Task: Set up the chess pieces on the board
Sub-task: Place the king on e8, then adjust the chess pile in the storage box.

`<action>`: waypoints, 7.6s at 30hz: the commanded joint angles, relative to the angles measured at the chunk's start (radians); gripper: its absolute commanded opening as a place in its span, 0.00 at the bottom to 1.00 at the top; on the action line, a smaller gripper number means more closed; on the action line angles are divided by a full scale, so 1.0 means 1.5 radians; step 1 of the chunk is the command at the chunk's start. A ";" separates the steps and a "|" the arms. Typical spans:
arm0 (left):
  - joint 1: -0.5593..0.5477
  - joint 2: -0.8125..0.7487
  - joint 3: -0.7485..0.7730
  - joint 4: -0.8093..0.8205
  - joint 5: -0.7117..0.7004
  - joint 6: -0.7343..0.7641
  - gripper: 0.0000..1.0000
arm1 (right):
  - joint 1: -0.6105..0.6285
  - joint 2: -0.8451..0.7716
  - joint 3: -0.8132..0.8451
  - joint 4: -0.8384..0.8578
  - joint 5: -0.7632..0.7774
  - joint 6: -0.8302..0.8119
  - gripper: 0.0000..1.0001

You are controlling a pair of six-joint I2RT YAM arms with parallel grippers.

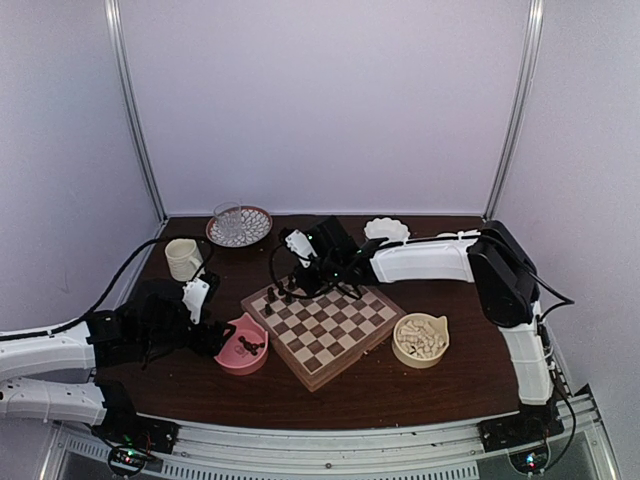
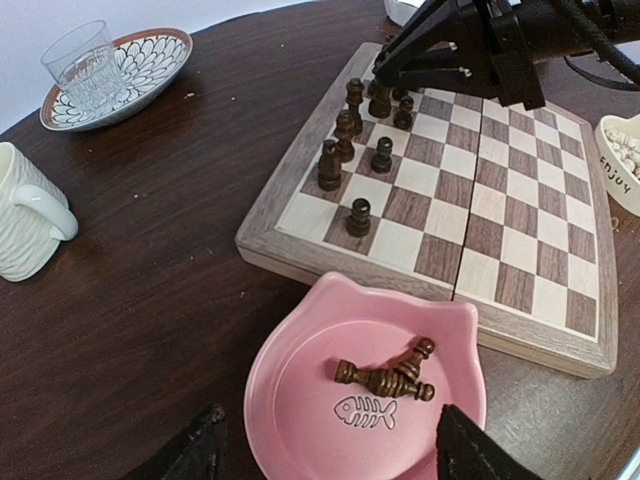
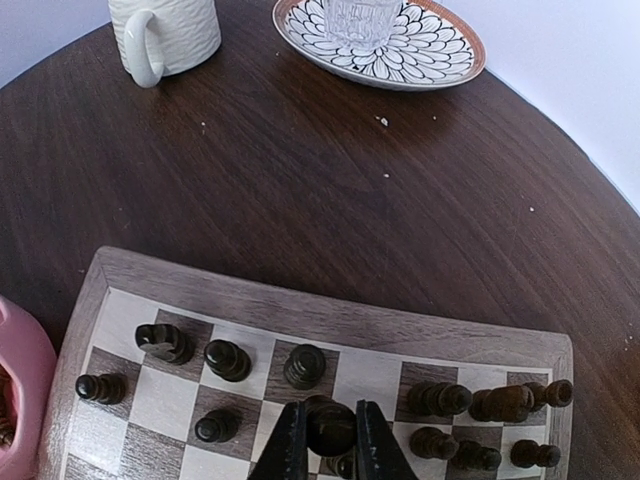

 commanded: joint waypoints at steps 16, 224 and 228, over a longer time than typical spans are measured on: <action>0.007 0.008 0.002 0.013 0.017 -0.007 0.71 | -0.017 0.042 0.032 0.023 0.038 -0.002 0.00; 0.039 0.278 0.125 -0.053 0.104 0.117 0.42 | 0.013 -0.359 -0.419 0.122 -0.128 0.037 0.31; 0.039 0.295 0.137 -0.067 0.081 0.089 0.42 | 0.013 -0.360 -0.419 0.122 -0.130 0.038 0.31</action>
